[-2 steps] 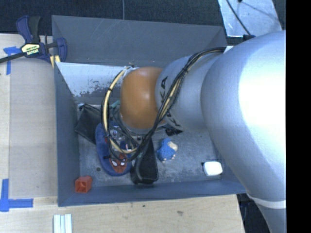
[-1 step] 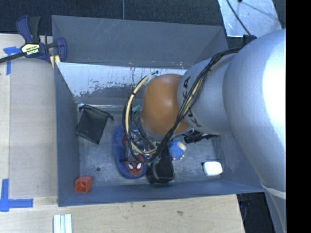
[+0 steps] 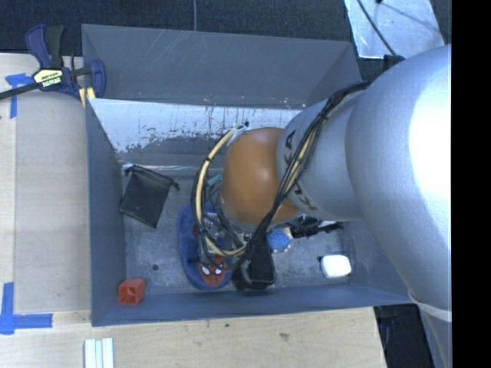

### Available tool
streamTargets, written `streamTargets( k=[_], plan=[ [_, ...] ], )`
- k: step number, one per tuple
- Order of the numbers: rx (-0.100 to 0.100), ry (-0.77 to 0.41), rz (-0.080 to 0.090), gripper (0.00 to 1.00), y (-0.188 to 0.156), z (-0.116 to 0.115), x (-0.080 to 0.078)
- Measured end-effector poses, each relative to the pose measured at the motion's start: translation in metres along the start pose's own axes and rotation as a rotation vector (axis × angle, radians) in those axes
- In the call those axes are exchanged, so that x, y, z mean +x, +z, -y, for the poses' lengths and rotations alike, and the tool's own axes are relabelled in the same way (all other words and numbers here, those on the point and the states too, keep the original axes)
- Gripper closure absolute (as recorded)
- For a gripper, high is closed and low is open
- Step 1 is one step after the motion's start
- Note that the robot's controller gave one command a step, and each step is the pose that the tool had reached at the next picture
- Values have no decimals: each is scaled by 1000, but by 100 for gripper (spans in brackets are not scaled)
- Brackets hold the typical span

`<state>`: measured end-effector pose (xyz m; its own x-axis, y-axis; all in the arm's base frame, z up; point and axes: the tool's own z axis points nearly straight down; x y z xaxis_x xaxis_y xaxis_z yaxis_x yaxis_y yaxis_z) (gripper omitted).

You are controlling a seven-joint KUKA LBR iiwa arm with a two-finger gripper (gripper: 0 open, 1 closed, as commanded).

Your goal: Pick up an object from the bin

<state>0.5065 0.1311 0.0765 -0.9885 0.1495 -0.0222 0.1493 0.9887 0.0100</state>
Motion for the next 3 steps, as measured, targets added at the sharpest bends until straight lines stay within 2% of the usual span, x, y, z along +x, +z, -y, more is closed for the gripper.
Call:
streamTargets(
  k=[1,2,3],
  plan=[
    [5,1,-20,100,4,-8,-65],
    [11,242,-18,100,5,-29,-91],
    [8,236,-9,100,-151,-10,-108]
  ],
)
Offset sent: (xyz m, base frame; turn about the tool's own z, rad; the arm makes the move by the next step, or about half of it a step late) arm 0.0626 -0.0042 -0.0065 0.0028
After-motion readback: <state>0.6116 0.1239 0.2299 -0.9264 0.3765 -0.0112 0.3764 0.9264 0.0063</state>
